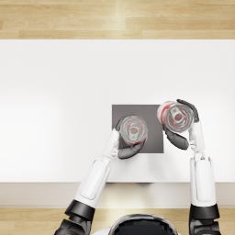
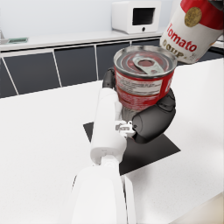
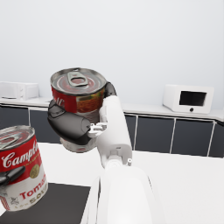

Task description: Pick up the red can on the left and place it in the middle, then pick up the red can on the right and place it on top of the can in the middle

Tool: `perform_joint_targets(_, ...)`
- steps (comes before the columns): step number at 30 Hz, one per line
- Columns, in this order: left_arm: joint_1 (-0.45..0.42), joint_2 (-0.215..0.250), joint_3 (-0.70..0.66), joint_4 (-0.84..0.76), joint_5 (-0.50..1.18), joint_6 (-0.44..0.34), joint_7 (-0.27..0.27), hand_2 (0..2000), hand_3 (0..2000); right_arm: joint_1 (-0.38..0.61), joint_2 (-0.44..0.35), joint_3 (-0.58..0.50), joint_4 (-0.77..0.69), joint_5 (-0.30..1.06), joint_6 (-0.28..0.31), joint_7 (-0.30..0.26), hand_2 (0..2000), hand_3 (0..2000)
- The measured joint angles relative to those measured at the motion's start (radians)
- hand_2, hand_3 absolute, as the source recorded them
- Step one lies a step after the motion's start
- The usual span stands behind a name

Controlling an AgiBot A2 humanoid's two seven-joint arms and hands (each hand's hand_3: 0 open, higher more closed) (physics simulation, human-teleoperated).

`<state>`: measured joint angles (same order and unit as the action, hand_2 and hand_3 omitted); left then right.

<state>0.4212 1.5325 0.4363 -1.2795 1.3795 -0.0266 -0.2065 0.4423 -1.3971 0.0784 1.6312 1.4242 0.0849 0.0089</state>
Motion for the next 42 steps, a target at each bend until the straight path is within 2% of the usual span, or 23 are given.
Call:
perform_joint_targets(1,0.012,0.009,0.013,0.037,0.000,0.000,-0.043,2000,1520,0.003,-0.002,0.007,0.009,0.000,0.004,0.000,2000,1520)
perform_joint_targets(2,0.044,-0.017,0.086,0.074,-0.001,0.001,-0.073,2000,1520,0.006,-0.005,0.015,0.017,0.000,0.006,0.000,2000,1520)
perform_joint_targets(4,0.061,-0.003,0.098,0.151,0.000,-0.005,-0.109,2000,1520,0.013,-0.010,0.030,0.026,0.000,0.009,0.000,2000,1520)
perform_joint_targets(6,0.077,0.012,0.101,0.228,0.000,-0.005,-0.127,2000,1520,0.020,-0.016,0.046,0.034,0.000,0.010,0.000,2000,1520)
perform_joint_targets(7,0.103,-0.004,0.155,0.263,0.000,-0.004,-0.133,2000,1520,0.024,-0.019,0.054,0.039,0.000,0.010,0.000,2000,1520)
perform_joint_targets(9,0.118,0.011,0.153,0.334,0.001,-0.006,-0.139,2000,1520,0.032,-0.026,0.069,0.047,0.000,0.011,0.000,2000,1520)
perform_joint_targets(10,0.123,0.017,0.149,0.358,0.001,-0.007,-0.141,639,1193,0.034,-0.028,0.075,0.049,0.000,0.005,0.000,2000,1520)
perform_joint_targets(11,0.124,0.021,0.147,0.375,0.001,-0.002,-0.141,0,867,0.036,-0.031,0.081,0.050,0.000,0.001,0.001,2000,1520)
perform_joint_targets(13,0.119,0.022,0.145,0.383,0.000,0.011,-0.141,0,213,0.041,-0.037,0.091,0.047,0.000,0.002,0.000,2000,1520)
perform_joint_targets(14,0.112,0.020,0.146,0.375,0.000,0.016,-0.141,0,0,0.045,-0.040,0.096,0.044,0.000,0.005,0.000,2000,1520)
perform_joint_targets(17,0.063,-0.005,0.137,0.281,0.000,0.024,-0.142,0,0,0.057,-0.050,0.116,0.038,0.000,0.004,0.000,2000,1520)
perform_joint_targets(18,0.034,-0.021,0.129,0.219,0.000,0.025,-0.110,0,0,0.061,-0.054,0.123,0.039,0.000,0.001,0.000,2000,1520)
perform_joint_targets(19,0.002,-0.042,0.119,0.144,0.000,0.025,-0.020,0,0,0.064,-0.057,0.128,0.042,0.000,0.003,0.000,2000,1520)
perform_joint_targets(20,-0.037,-0.066,0.102,0.053,0.000,0.026,0.044,0,0,0.065,-0.060,0.131,0.047,0.000,0.004,-0.033,2000,1520)
perform_joint_targets(21,-0.081,-0.095,0.078,-0.047,0.000,0.026,0.090,0,0,0.067,-0.063,0.135,0.051,0.000,-0.041,-0.120,2000,1520)
perform_joint_targets(22,-0.122,-0.121,0.047,-0.139,0.000,0.026,0.123,0,0,0.068,-0.065,0.137,0.051,0.000,-0.073,-0.187,2000,1520)
perform_joint_targets(24,-0.194,-0.162,-0.034,-0.294,0.000,0.026,0.164,0,0,0.069,-0.069,0.145,0.049,0.000,-0.094,-0.267,2000,1520)
perform_joint_targets(27,-0.273,-0.197,-0.169,-0.449,0.000,0.027,0.191,0,0,0.074,-0.077,0.163,0.026,0.000,-0.105,-0.320,2000,1520)
perform_joint_targets(31,-0.313,-0.204,-0.286,-0.527,0.000,0.027,0.202,0,0,0.076,-0.086,0.203,-0.007,0.000,-0.109,-0.343,2000,1520)
perform_joint_targets(42,-0.344,-0.195,-0.341,-0.554,0.000,0.027,0.206,0,0,0.062,-0.101,0.237,-0.108,0.000,-0.124,-0.348,2000,1520)
